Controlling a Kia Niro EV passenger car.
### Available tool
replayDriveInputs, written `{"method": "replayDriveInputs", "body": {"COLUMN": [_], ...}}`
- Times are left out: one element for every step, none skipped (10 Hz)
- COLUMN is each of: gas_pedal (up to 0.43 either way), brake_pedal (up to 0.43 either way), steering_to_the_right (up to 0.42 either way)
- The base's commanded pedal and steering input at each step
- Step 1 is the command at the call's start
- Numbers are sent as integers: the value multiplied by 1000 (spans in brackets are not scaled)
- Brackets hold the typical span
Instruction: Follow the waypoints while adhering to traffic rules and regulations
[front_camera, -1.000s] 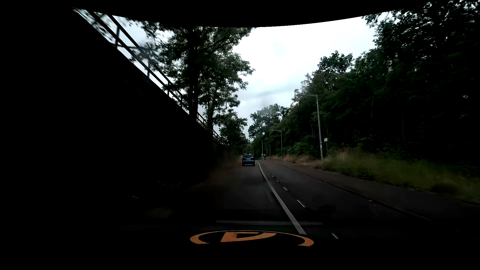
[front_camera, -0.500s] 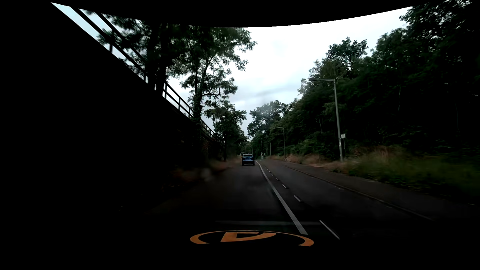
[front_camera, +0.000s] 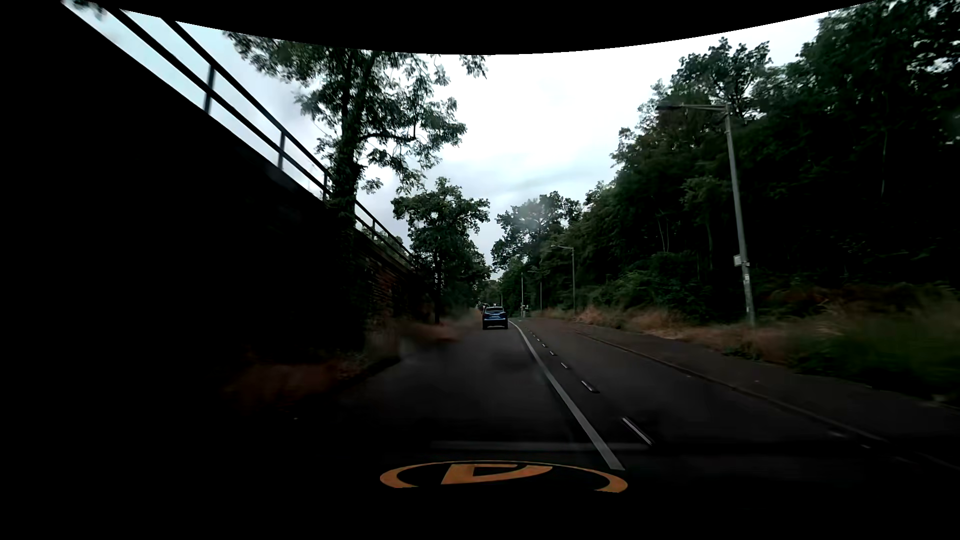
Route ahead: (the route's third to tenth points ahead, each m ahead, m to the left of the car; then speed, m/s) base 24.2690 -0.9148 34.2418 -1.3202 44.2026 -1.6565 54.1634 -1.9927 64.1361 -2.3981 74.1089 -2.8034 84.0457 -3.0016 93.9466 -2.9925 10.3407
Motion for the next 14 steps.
{"method": "replayDriveInputs", "body": {"gas_pedal": [150,150,150,138,138,138,138,138,138,150,150,157,157,169], "brake_pedal": [0,0,0,0,0,0,0,0,0,0,0,0,0,0], "steering_to_the_right": [6,6,6,6,6,6,6,6,5,4,4,4,4,3]}}
